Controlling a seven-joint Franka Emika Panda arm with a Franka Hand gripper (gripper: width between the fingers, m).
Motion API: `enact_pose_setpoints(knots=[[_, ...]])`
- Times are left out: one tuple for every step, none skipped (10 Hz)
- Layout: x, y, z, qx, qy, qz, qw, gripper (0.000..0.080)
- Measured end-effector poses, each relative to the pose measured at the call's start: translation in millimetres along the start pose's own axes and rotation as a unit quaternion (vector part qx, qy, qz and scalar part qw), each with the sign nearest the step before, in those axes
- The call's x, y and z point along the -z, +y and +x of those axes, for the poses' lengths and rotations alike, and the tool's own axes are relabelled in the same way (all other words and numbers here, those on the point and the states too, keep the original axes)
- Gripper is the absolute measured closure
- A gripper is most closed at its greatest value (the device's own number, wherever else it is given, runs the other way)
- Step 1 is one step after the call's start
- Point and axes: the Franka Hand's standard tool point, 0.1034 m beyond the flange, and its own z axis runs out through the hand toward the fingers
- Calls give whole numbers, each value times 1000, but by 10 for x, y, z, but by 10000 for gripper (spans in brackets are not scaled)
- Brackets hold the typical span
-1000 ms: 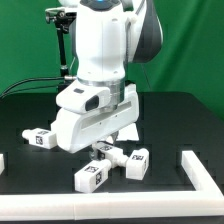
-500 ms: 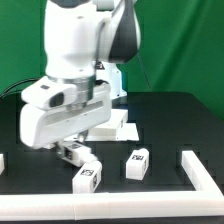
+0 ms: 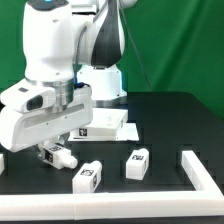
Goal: Assemble one leg
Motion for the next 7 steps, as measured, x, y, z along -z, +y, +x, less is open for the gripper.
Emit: enact_pose_setpoints(knots=[[-1,-2,3,0,0,0,1000,515],[-4,-4,3,0,0,0,1000,515],[-4,-5,3,0,0,0,1000,349],[-5,-5,3,0,0,0,1000,200],[38,-1,31,-45,3,-2,999,165],[194,-6,101,-104,11,-11,994,165],[334,-50,200,-149,14,-12,989,153]])
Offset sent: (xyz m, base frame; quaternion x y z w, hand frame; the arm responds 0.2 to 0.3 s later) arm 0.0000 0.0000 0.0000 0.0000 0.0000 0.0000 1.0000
